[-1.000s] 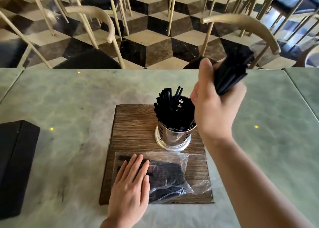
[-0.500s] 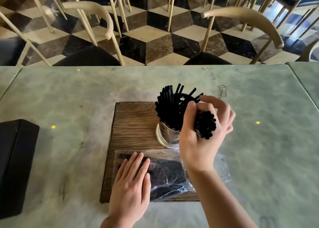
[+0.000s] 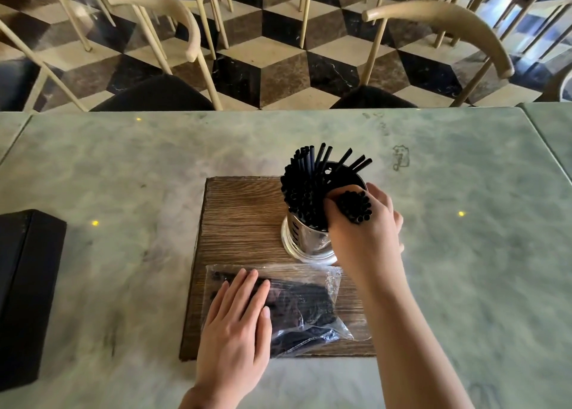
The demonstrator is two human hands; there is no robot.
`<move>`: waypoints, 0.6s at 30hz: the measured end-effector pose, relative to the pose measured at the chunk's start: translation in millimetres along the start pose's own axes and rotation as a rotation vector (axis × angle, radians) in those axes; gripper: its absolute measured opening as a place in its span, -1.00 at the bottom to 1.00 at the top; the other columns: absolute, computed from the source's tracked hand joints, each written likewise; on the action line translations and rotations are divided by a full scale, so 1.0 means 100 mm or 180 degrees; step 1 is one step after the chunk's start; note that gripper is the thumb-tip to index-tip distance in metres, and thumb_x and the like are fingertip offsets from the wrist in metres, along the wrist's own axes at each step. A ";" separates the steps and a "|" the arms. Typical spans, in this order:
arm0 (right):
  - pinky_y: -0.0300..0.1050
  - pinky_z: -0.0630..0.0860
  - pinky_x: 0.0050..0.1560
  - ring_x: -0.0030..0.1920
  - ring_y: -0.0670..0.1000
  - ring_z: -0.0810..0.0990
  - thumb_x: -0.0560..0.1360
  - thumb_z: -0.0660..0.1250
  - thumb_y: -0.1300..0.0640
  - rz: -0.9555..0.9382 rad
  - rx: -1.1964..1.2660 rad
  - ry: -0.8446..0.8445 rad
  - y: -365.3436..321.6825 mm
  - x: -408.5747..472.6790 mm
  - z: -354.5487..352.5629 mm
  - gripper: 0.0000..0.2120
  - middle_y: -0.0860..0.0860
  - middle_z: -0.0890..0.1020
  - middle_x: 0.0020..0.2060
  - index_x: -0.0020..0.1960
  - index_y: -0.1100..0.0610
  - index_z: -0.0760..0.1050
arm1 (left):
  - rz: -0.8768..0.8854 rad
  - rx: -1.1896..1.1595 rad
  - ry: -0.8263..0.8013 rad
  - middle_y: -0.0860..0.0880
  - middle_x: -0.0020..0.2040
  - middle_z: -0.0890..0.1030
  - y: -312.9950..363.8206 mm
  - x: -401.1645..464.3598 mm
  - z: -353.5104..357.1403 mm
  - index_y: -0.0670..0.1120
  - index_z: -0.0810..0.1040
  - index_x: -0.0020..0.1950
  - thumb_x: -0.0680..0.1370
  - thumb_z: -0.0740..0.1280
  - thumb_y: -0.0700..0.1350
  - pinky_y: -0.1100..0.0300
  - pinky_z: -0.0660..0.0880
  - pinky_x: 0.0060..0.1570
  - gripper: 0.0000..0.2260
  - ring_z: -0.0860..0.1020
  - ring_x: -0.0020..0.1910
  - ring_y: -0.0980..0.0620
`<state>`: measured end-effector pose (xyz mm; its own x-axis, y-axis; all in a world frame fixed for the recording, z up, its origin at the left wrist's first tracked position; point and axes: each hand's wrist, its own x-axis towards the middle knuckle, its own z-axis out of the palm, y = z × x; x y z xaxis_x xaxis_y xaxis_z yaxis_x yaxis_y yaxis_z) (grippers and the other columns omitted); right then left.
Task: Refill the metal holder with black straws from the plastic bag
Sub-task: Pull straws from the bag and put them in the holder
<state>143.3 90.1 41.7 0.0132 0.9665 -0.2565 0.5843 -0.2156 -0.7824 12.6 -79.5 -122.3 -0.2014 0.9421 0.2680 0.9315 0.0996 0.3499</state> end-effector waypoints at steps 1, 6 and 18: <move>0.15 0.21 0.25 0.32 0.09 0.26 0.52 0.29 -0.01 0.0015 -0.0105 -0.0085 -0.02 0.02 -0.01 -0.87 -0.16 0.46 0.30 -0.02 -0.14 0.61 | -0.0008 -0.0004 -0.0005 -0.11 0.50 0.53 0.00 0.00 0.00 -0.13 0.62 0.41 0.75 0.03 0.03 -0.15 0.38 0.45 -0.53 0.46 0.52 -0.12; 0.15 0.42 0.25 0.25 0.15 0.45 0.40 0.35 0.10 -0.0232 -0.0079 -0.0341 -0.09 0.08 -0.13 -0.78 -0.12 0.59 0.14 0.02 -0.07 0.62 | -0.0007 -0.0021 -0.0038 -0.11 0.50 0.53 0.02 -0.01 -0.01 -0.13 0.62 0.41 0.75 0.03 0.03 -0.14 0.37 0.45 -0.54 0.45 0.53 -0.12; 0.17 0.47 0.30 0.41 0.10 0.48 0.63 0.21 -0.14 -0.1506 0.1119 0.1013 0.32 -0.33 -0.23 -0.65 -0.07 0.49 0.41 0.39 -0.13 0.43 | -0.0031 0.0068 -0.0189 -0.14 0.55 0.47 0.04 0.02 -0.03 -0.08 0.53 0.51 0.75 0.03 0.04 -0.15 0.35 0.46 -0.54 0.45 0.53 -0.13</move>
<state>180.4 54.3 38.4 0.0906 0.9504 0.2976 0.2875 0.2611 -0.9215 14.8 -78.6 -117.8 -0.1927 0.9583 0.2108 0.9359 0.1150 0.3328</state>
